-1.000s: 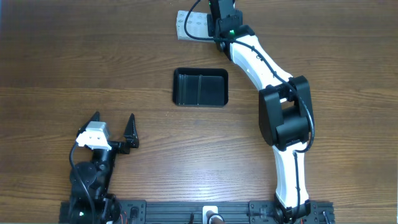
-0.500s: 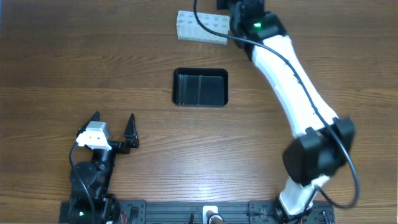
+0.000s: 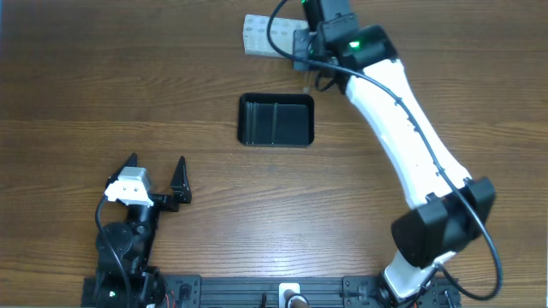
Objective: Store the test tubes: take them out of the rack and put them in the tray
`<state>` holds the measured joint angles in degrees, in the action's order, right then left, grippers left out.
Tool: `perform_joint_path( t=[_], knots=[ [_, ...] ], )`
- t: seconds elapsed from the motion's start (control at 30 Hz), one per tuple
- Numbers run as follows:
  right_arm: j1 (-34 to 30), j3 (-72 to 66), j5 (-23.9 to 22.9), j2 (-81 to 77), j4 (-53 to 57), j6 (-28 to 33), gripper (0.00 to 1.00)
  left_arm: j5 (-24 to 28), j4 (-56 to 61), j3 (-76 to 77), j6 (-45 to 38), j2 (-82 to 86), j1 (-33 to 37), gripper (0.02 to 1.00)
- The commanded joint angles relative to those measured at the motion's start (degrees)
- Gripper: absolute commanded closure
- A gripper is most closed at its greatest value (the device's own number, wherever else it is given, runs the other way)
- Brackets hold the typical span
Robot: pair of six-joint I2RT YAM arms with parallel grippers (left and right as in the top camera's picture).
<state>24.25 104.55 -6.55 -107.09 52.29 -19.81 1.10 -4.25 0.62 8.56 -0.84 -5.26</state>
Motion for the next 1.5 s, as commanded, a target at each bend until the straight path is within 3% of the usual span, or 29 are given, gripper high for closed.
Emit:
perform_joint_path(
  t=[0.03, 0.37, 1.07, 1.43, 1.5],
  knots=[
    [2.0, -2.8, 3.6, -5.1, 0.1, -4.6, 0.956, 0.6, -0.1, -0.3, -0.7, 0.6, 0.4, 0.018],
    [2.1, -3.2, 3.0, -14.3, 0.0, -8.9, 0.952, 0.6, -0.1, -0.3, -0.7, 0.6, 0.4, 0.018],
    [2.1, -3.2, 2.0, -20.2, 0.2, -10.0, 0.906, 0.6, -0.1, -0.3, -0.7, 0.6, 0.4, 0.018],
    [2.2, -3.2, 1.5, -19.2, -0.2, -8.8, 0.711, 0.6, -0.1, -0.3, -0.7, 0.6, 0.4, 0.020],
    [2.2, -3.2, 0.5, -17.2, 0.0, -8.3, 0.619, 0.6, -0.1, -0.3, -0.7, 0.6, 0.4, 0.020]
  ],
)
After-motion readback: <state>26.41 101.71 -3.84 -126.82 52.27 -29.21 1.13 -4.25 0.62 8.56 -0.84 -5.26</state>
